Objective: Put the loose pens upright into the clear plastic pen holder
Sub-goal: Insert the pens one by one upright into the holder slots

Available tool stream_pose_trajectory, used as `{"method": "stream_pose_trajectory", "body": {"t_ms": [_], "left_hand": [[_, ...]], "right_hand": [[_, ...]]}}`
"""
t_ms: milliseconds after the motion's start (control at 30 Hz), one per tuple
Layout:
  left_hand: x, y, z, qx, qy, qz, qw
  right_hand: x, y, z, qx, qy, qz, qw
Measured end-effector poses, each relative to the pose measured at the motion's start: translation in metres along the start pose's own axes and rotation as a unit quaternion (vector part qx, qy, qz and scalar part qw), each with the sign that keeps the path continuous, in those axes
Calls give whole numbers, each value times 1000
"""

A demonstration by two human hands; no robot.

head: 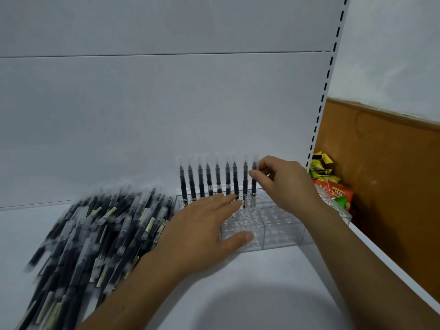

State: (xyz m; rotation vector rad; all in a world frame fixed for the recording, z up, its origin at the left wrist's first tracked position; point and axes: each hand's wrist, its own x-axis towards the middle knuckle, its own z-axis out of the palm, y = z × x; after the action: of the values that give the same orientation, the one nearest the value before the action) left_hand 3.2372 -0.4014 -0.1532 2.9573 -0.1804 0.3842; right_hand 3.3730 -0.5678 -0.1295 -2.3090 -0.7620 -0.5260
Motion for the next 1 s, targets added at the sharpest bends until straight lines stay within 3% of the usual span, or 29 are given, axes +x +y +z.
{"method": "stream_pose_trajectory", "body": {"t_ms": [333,500,600,667,767,1000], "left_hand": [[4,-4,2,-16,1,10,1000],[4,-1,-8,-36,-36,21,998],[-6,-2,-19,-54,4,16,998],[-18,-8,-30,-73,43,-5,996],[-42,-30,-47,-78,86,-57,992],[-109,-108,-68,-90,192,-244,946]], "right_hand": [[0,-4,-6,-6,-35,50,998],[-2,-16,-17,-68,-50,66,994],[-4,-23,-31,-141,-31,77,986],[-7,-32,-37,-186,-15,61,980],[-13,-61,-36,-165,-27,24,986],[-33,-164,34,-75,-164,-152,972]]}}
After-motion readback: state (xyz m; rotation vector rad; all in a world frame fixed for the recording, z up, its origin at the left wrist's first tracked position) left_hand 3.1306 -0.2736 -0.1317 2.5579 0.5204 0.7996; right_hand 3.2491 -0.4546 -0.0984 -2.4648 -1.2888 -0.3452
